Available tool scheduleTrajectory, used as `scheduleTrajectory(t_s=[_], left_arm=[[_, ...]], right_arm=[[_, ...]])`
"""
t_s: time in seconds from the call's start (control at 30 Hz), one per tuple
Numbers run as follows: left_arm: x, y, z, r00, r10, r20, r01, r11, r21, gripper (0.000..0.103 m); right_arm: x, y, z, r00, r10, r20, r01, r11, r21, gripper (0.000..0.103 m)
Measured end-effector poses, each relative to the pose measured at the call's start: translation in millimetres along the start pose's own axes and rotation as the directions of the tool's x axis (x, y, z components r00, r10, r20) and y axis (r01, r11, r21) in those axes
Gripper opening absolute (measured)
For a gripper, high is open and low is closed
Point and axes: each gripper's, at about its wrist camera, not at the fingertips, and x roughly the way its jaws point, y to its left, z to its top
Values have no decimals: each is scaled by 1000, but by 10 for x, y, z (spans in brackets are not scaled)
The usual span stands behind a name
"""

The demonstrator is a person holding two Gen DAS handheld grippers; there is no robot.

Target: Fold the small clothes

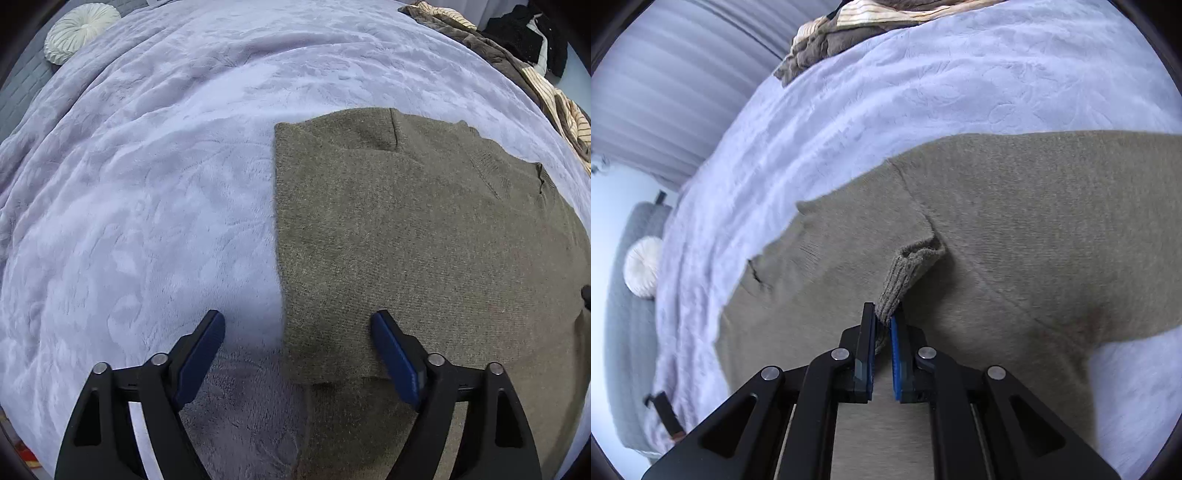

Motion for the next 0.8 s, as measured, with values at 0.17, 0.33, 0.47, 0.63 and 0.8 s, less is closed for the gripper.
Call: scheduleTrajectory(t_s=[0.17,0.33,0.47,0.63,0.8], left_arm=[[-99,-10,-33,1000,-7,-18,7,1000,8,86],[-313,-225,-87,999,-44,-21,45,998,52,86],[-423,-587,-142,994,-99,-36,102,989,104,86],[-449,-1217,-270,983,-165,-83,178,965,190,86],[-475,-1751,-381,970,-212,-115,236,937,259,86]], right_arm=[[-74,-394,-107,999,27,-32,-22,988,153,11],[-208,-529,-261,993,90,-78,-77,985,154,16],[-387,-705,-370,988,134,-80,-118,977,178,34],[-570,-895,-443,990,133,-42,-122,970,210,37],[-936,-1455,-359,998,37,55,-52,954,294,37]])
